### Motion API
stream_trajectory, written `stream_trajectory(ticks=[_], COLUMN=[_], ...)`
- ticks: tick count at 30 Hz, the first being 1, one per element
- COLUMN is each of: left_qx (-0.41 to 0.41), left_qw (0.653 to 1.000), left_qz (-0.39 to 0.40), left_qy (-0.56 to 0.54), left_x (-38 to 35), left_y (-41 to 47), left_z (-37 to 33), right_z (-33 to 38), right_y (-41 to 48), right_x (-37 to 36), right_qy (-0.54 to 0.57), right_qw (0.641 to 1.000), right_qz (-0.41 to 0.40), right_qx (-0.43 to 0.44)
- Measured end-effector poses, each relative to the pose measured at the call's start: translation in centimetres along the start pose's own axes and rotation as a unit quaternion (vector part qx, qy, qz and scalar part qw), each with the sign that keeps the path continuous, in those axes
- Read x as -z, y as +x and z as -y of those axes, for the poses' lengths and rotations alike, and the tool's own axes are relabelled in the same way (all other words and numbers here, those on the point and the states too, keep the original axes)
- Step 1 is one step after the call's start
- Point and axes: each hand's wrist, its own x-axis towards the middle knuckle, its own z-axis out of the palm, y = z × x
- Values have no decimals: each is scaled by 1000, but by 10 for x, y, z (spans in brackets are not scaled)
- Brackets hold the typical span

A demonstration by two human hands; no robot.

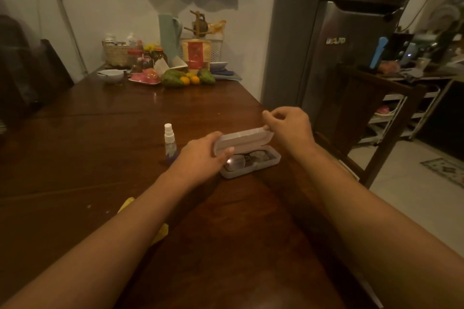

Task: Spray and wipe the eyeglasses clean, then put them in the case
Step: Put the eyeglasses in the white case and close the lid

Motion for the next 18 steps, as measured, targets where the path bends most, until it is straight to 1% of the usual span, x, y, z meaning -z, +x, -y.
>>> stream_trajectory(ticks=[1, 2, 4, 6, 10, 13, 18], left_qx=[2, 3, 2, 7, 25, 27, 52], left_qw=[1000, 1000, 998, 998, 996, 998, 997], left_qz=[-11, -24, -48, -53, -24, 0, 31], left_qy=[-6, -15, -33, -45, -78, -56, -51], left_x=[-1, -2, -3, -5, -7, -6, -5], left_y=[-2, -3, -7, -10, -12, -16, -17], left_z=[-2, -3, -7, -11, -15, -18, -23], right_z=[-3, -7, -15, -24, -38, -47, -55], right_y=[0, 0, -1, -2, -7, -15, -27], right_x=[-3, -5, -12, -16, -15, -12, -9], right_qy=[-26, -49, -58, -30, 24, 60, 94], right_qw=[999, 997, 997, 997, 994, 989, 981], right_qz=[-40, -48, 1, 40, 44, 67, 106], right_qx=[-13, -26, -47, -60, -94, -116, -130])
